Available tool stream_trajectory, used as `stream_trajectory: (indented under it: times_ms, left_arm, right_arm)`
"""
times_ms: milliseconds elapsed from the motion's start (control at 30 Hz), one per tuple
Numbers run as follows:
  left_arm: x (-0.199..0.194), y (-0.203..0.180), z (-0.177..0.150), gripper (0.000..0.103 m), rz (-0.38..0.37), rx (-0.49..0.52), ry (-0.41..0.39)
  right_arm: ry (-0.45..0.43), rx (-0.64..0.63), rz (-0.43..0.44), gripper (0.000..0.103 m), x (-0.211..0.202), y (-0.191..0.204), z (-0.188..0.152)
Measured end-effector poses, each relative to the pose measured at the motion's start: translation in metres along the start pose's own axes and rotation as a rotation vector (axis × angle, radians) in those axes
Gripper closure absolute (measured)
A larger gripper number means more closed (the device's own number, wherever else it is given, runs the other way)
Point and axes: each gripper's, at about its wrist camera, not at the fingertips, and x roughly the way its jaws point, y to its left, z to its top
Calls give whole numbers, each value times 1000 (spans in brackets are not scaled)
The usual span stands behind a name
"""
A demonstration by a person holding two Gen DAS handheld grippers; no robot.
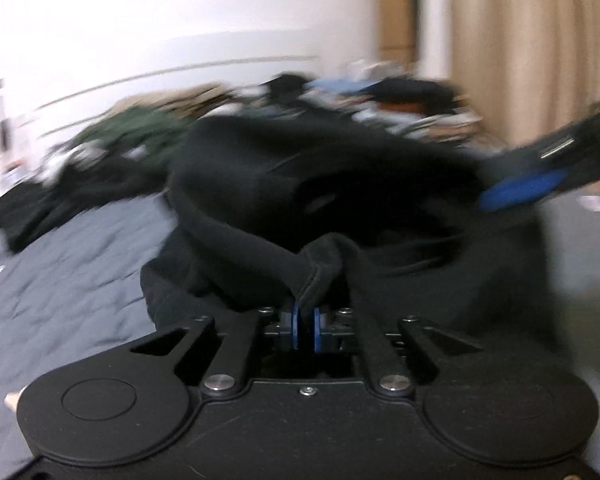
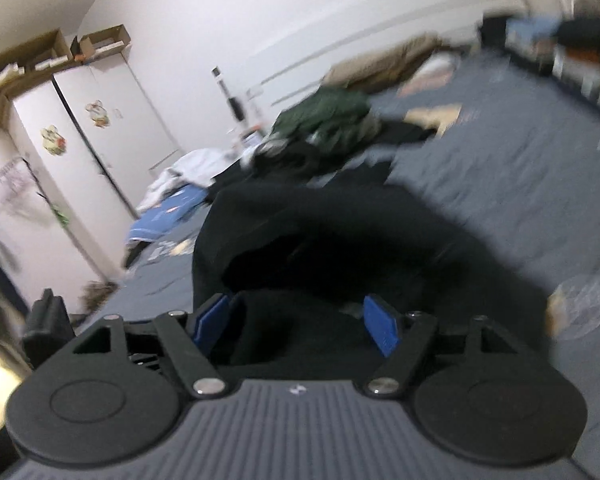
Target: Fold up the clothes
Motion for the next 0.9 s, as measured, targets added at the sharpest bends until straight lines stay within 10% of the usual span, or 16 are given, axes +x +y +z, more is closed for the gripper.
stream_trajectory:
  times_ms: [133, 567, 700, 767, 833, 900]
  left_arm:
    - [-26, -26, 0, 96, -113, 50, -4]
    - [-50, -64, -27, 96, -106, 56, 20]
    - [-55, -72, -33, 94, -77, 74, 19]
    - [-59, -73, -35, 85, -68, 93, 8]
    - [-66, -73, -36, 41, -67, 96, -9]
    - [-75, -70, -34, 19, -49, 83, -46]
  right_arm:
    - [60, 125, 83, 29, 7, -2, -20]
    - [95, 254, 69, 27, 37, 7, -41]
    - [87, 303, 36, 84, 40, 3, -51]
    - [75, 353, 34, 89, 36, -5, -54]
    - [24, 360, 13, 91, 21, -7, -52]
    - [-63, 362, 1, 92, -4, -8, -45]
